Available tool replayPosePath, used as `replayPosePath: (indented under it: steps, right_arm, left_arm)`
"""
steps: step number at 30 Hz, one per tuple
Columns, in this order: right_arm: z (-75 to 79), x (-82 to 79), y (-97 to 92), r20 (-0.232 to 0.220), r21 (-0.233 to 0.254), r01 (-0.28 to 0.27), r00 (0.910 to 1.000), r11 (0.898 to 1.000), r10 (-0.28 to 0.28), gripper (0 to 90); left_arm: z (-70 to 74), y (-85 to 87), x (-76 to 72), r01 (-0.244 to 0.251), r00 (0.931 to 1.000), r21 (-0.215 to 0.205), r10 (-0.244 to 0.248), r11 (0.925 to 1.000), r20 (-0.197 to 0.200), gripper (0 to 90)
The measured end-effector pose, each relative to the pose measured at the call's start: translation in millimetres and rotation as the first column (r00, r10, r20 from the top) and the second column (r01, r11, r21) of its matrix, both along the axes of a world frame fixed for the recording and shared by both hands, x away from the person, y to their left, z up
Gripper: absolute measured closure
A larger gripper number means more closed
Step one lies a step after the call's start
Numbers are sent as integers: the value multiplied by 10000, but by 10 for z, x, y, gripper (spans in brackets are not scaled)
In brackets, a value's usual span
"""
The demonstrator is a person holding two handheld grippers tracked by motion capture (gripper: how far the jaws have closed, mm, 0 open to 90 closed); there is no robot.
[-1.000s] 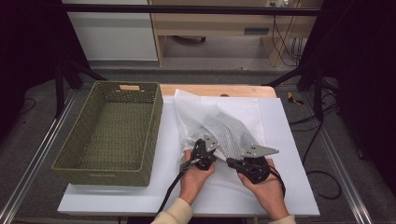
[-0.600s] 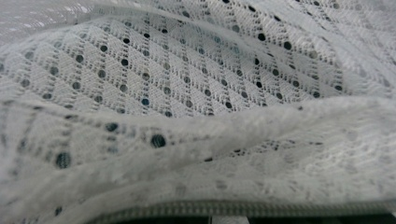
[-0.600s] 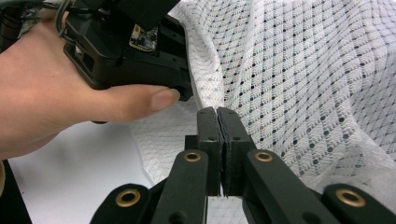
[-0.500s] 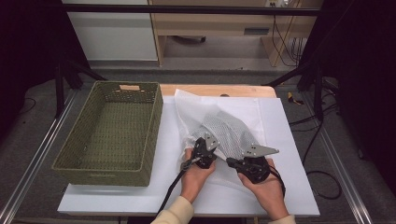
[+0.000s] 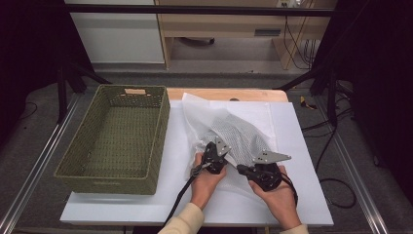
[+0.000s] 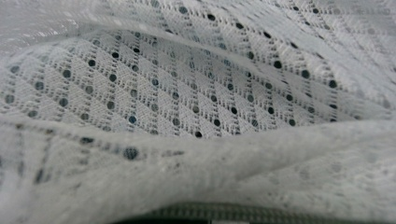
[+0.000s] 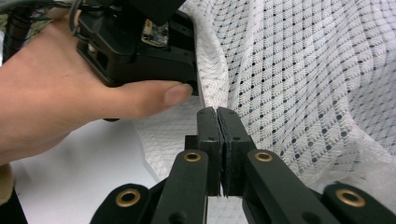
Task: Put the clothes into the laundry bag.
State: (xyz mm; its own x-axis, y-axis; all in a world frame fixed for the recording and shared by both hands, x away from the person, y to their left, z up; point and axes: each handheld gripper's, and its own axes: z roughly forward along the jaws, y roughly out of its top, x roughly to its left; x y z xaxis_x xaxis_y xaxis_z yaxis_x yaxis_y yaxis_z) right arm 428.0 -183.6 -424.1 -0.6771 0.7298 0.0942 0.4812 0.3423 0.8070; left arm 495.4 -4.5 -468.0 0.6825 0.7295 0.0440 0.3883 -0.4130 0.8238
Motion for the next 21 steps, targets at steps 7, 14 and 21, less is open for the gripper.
replayPosePath:
  steps: [7,14,21]
  right_arm:
    - [-5,5,-6,-4,19,42,10000,10000,-42,891]
    - [7,-5,-4,-3,18,7,10000,10000,-7,891]
    - [18,-20,17,28,1,-46,10000,10000,46,891]
  left_arm:
    - [23,46,-109,80,9998,149,-77,9999,-197,900]
    - [27,89,-149,47,9998,105,-45,9999,-200,900]
    - [-31,123,-91,-215,9994,20,215,9998,-279,900]
